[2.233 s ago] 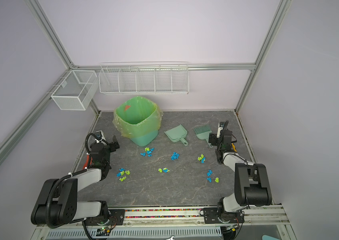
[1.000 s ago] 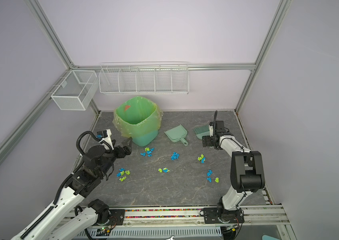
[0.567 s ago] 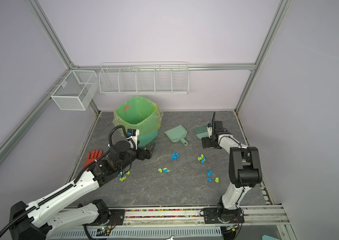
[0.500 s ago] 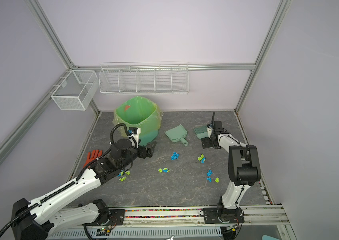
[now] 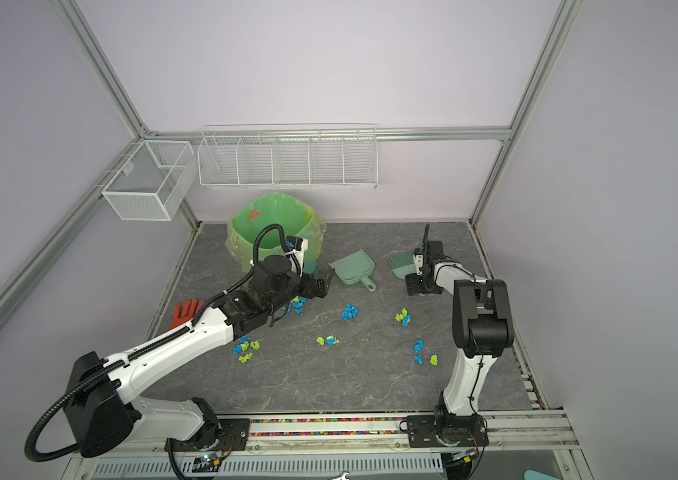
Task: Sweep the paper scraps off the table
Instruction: 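Reach the right gripper to the mint brush handle while the left arm extends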
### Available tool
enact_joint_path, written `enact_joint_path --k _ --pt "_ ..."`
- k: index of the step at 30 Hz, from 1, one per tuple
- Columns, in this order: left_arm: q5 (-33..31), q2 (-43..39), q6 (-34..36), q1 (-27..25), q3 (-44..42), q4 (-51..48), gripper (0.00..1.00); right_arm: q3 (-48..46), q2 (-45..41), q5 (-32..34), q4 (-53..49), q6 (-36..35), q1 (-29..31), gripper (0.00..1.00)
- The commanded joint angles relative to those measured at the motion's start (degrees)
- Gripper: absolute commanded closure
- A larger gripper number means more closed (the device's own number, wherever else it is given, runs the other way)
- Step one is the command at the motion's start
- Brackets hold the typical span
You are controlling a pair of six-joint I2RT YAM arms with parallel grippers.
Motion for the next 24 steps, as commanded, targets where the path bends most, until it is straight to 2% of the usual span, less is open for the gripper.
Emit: enact_joint_path --k 1,8,13,24 --pt "3.4 3.1 -2.0 -0.2 2.8 -3.3 0.01 0.6 1.0 -2.2 -1.2 -0.5 -0.5 0.28" --pt "6.5 5.8 -3.7 -0.2 3.3 -2.3 0.01 1.6 2.3 -2.4 -3.1 -0.8 -0.5 0.39" --pt "2.9 8.0 -4.8 -0.2 5.5 -5.0 0.01 3.0 3.6 -1.7 -5.9 -0.3 -0.4 0.45" --pt "3.0 11.1 -7.3 -0.2 10.3 -10.6 0.01 3.6 5.1 0.7 -7.5 1.7 1.4 0.68"
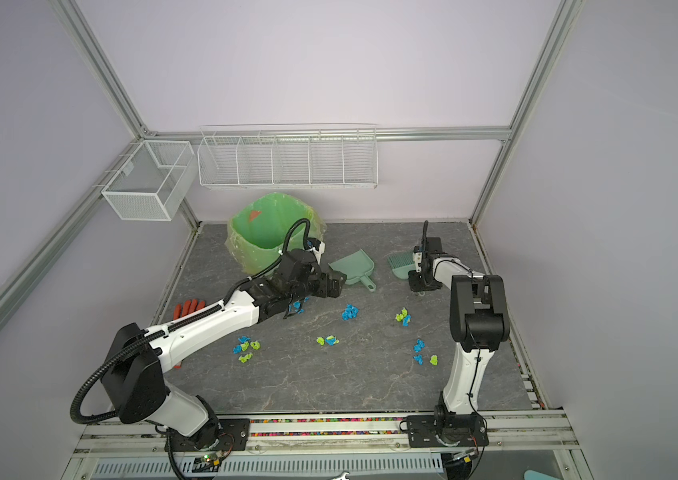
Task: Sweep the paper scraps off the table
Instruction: 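Close the right gripper on the mint brush handle while the left gripper approaches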
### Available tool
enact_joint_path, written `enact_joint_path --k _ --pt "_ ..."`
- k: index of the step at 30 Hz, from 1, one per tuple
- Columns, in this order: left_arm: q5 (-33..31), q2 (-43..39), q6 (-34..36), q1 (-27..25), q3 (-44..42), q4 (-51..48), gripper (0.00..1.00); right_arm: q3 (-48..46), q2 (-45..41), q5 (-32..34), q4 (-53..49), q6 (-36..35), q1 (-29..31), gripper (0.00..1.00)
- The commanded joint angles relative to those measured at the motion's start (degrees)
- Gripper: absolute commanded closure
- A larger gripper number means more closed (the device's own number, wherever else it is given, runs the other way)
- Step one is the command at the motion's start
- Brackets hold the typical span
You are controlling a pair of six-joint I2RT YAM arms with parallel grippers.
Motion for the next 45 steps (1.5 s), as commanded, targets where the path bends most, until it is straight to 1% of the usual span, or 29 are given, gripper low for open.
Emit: enact_joint_path --k 1,2,4,7,10,15,18,21,25,29,32,35,38,40,45 --pt "0.4 0.9 -2.1 -0.2 3.0 -2.3 0.01 -1.2 2.1 0.1 -3.9 0.6 1.0 0.71" --pt "0.8 1.1 -1.9 -0.2 3.1 -2.1 0.01 -1.3 2.2 0.3 -3.9 0.6 1.1 0.73" --pt "1.1 1.6 -1.6 -0.2 3.5 -1.9 0.01 -1.2 2.5 1.1 -4.6 0.6 1.5 0.82" --pt "1.5 2.2 -1.0 -0.1 4.3 -2.7 0.01 -1.1 2.7 2.7 -5.2 0.2 2.7 0.85" --pt "5.0 2.0 -1.2 0.2 4.5 -1.8 0.01 -1.2 1.8 2.8 -5.2 0.7 3.0 0.88" --pt "7.2 1.4 -3.1 0.5 4.6 -0.3 0.01 -0.8 -0.8 0.7 -5.6 1.6 2.9 0.91" --pt "9.5 1.4 -2.8 0.8 4.1 1.2 0.01 -0.4 -3.3 0.1 -5.7 2.4 2.9 0.91" --pt "11.3 1.5 -4.0 1.5 3.6 2.7 0.01 -0.6 -6.0 -1.1 -5.7 3.0 2.8 0.91" --pt "11.3 1.6 -4.8 2.0 3.6 3.4 0.01 -1.6 -9.4 -1.9 -5.4 3.7 2.7 0.93" --pt "11.4 0.4 -4.8 2.1 2.4 5.6 0.01 -3.6 -13.1 -4.6 -4.2 4.7 2.4 0.93" --pt "13.1 -0.4 -4.8 2.2 1.4 8.6 0.01 -5.3 -15.5 -6.3 -3.5 5.8 2.4 0.93" --pt "15.5 0.6 -5.1 2.1 2.4 8.9 0.01 -7.5 -18.4 -8.6 -2.5 7.2 2.5 0.93" --pt "16.8 1.4 -6.6 2.2 2.6 9.8 0.01 -10.1 -21.2 -11.6 -0.9 9.1 2.5 0.93" --pt "18.4 1.5 -7.8 2.2 1.4 13.0 0.01 -11.7 -23.0 -12.9 0.4 11.0 2.7 0.93" --pt "21.3 3.6 -9.6 2.2 3.0 14.1 0.01 -13.2 -26.4 -13.9 0.9 13.3 4.3 0.93"
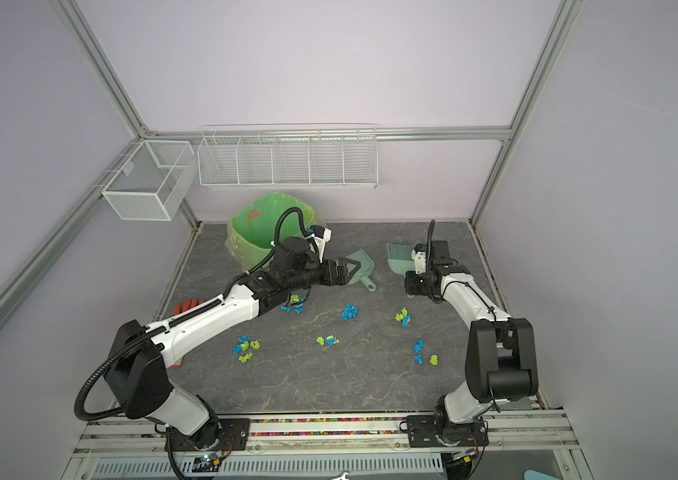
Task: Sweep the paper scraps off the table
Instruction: 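Close the right gripper on the mint brush handle while the left gripper approaches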
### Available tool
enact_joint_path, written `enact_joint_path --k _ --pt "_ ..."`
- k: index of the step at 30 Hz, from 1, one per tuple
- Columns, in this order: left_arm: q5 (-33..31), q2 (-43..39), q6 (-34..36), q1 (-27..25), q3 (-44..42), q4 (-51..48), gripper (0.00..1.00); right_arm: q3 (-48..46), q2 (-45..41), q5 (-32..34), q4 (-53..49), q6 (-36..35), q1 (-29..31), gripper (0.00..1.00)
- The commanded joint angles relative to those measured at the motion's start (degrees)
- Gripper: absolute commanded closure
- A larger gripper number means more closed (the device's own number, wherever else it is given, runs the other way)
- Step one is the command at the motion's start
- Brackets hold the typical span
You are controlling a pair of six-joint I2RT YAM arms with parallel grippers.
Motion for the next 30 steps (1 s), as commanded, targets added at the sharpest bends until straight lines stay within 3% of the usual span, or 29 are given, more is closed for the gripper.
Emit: enact_joint_path --k 1,12,30 --pt "3.1 2.6 -2.1 0.2 1.1 2.1 0.01 -1.1 -3.4 -3.0 2.4 2.7 1.5 0.93" --pt "5.4 7.2 -5.1 0.2 2.7 5.7 0.00 -3.3 -9.1 -4.7 1.3 3.3 3.8 0.93" --pt "9.0 17.7 -11.6 -0.3 10.1 8.1 0.19 -6.5 -13.4 -4.9 2.2 4.3 6.1 0.93"
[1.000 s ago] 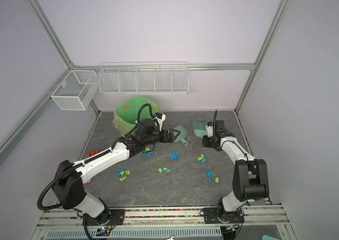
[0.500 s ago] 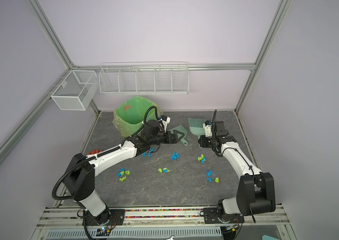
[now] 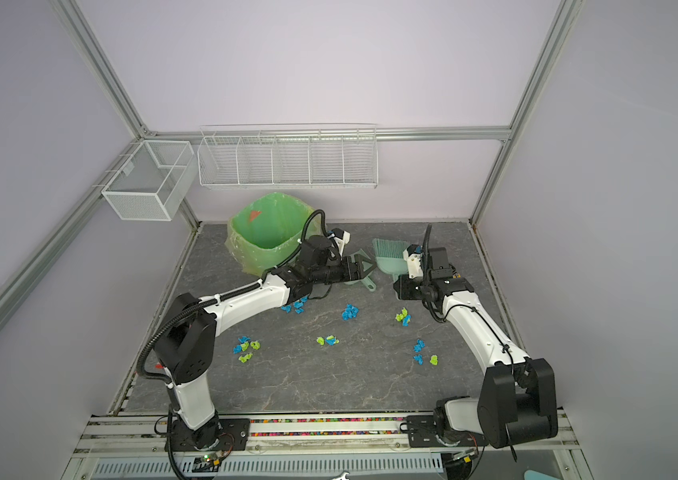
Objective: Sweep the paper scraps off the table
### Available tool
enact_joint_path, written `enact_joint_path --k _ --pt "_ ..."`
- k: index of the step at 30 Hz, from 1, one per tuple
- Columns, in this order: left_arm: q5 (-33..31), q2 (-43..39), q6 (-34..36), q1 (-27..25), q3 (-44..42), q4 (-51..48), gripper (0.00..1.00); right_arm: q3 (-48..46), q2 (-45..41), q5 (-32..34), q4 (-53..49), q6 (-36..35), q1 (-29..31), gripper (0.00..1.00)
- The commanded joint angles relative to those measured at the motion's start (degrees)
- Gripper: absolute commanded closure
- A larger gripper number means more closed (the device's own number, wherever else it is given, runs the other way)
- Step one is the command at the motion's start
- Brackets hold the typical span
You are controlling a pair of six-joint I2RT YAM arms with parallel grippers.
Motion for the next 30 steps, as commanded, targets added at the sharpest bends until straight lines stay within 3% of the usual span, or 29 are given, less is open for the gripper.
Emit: enact_joint_path --k 1,25,30 --pt "1.2 1.6 -1.4 -0.4 2.5 1.7 0.20 -1.2 -1.4 -1.5 1.4 0.8 0.9 0.93" --pt "0.1 7.0 -2.2 -1.6 6.4 1.4 0.38 -3.1 -2.9 -1.9 4.8 1.2 3.9 0.93" --pt "0.9 7.5 -3.9 -1.8 5.8 4.2 0.52 -3.4 -3.0 -2.2 5.0 1.4 4.0 0.93"
